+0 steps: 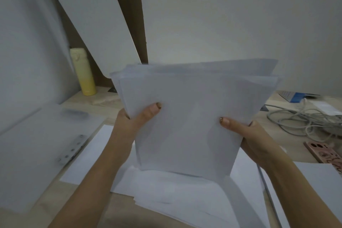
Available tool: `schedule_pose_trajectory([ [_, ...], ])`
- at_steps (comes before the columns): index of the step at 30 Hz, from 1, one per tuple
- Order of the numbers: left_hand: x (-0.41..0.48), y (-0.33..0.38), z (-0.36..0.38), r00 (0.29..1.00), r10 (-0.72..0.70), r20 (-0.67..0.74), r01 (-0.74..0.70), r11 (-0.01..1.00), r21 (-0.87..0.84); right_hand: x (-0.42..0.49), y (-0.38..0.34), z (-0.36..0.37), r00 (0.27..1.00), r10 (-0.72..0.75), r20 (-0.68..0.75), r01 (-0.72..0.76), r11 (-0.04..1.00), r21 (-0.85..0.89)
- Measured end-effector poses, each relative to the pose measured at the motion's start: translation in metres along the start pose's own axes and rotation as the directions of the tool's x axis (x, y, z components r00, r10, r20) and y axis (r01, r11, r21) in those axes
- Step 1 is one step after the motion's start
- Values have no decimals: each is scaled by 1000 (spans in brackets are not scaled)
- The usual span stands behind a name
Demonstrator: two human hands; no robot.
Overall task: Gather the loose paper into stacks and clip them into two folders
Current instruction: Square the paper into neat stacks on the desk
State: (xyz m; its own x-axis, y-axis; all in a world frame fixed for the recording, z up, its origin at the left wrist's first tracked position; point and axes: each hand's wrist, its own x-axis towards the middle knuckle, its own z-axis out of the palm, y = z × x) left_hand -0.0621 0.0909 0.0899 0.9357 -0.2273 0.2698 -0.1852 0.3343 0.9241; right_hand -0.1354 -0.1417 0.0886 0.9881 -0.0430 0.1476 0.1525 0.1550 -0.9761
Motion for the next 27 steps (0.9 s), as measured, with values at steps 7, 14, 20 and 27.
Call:
schedule_pose_trajectory([
  [7, -10, -17, -3, 996, -57, -73, 63, 995, 72, -8, 22, 1, 995, 96, -16, -96, 994, -47],
  [14, -8, -15, -4, 995, -44, -85, 49, 998, 46, -9, 23, -4, 993, 98, -65, -100, 995, -25],
  [20, -6, -23, -3, 993, -62, -102, 77, 986, 146, -2, -1, 5, 978, -41, -205, 31, 998, -51],
  [27, -7, -24, 1, 994, -41, -106, 56, 988, 143, 20, -49, 30, 849, -234, -474, 115, 957, -266],
])
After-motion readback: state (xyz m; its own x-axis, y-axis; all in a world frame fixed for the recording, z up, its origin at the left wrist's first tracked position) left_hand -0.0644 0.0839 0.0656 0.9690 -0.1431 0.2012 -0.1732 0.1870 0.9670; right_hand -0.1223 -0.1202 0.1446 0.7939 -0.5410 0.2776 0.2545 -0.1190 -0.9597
